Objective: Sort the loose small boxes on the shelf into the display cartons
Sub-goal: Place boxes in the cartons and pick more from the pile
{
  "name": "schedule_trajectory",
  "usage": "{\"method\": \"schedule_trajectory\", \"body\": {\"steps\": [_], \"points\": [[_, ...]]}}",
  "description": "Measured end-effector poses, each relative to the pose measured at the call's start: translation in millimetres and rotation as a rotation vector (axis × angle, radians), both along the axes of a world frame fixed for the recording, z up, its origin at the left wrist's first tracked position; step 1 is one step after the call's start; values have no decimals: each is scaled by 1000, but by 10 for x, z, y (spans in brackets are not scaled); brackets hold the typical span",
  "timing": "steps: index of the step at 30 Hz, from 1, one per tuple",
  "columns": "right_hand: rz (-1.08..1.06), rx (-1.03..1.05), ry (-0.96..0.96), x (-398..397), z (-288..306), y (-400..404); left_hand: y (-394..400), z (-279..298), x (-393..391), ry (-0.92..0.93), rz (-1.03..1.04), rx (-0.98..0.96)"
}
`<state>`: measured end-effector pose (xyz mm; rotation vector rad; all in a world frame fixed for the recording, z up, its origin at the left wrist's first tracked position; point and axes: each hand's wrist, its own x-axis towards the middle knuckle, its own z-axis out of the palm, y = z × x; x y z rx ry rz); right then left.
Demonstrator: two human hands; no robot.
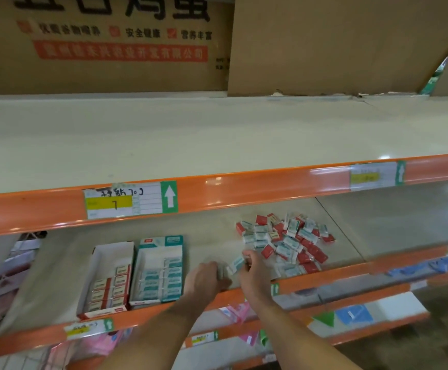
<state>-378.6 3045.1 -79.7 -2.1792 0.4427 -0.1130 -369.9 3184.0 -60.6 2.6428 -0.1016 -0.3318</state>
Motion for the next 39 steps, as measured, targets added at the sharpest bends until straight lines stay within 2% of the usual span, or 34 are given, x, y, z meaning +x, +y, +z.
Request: {"method": "schedule_trajectory", "body": {"steps": [5, 10, 13, 16, 22, 27, 31, 39], "points": [[62, -43, 87, 89, 8, 36, 46, -143, -126, -63, 180, -152], [255, -43, 123, 179, 34, -66, 48, -233, -173, -105, 192, -172], [254, -32, 131, 172, 30, -106, 53, -220, -168, -104, 218, -150], [185, -12, 109, 145, 9, -127, 34, -190, -171, -56, 250, -207], [201, -8, 106, 111, 13, -159, 81, -236, -157, -64, 146, -161], [257, -147, 56, 81, -23, -103, 95, -273, -159, -158, 91, -134], [241, -272, 33, 25, -56, -35, 70, -262, -130, -142, -77, -91], [292, -284, -30, 5, -47, -14, 67, -285, -94, -92, 67, -116]]}}
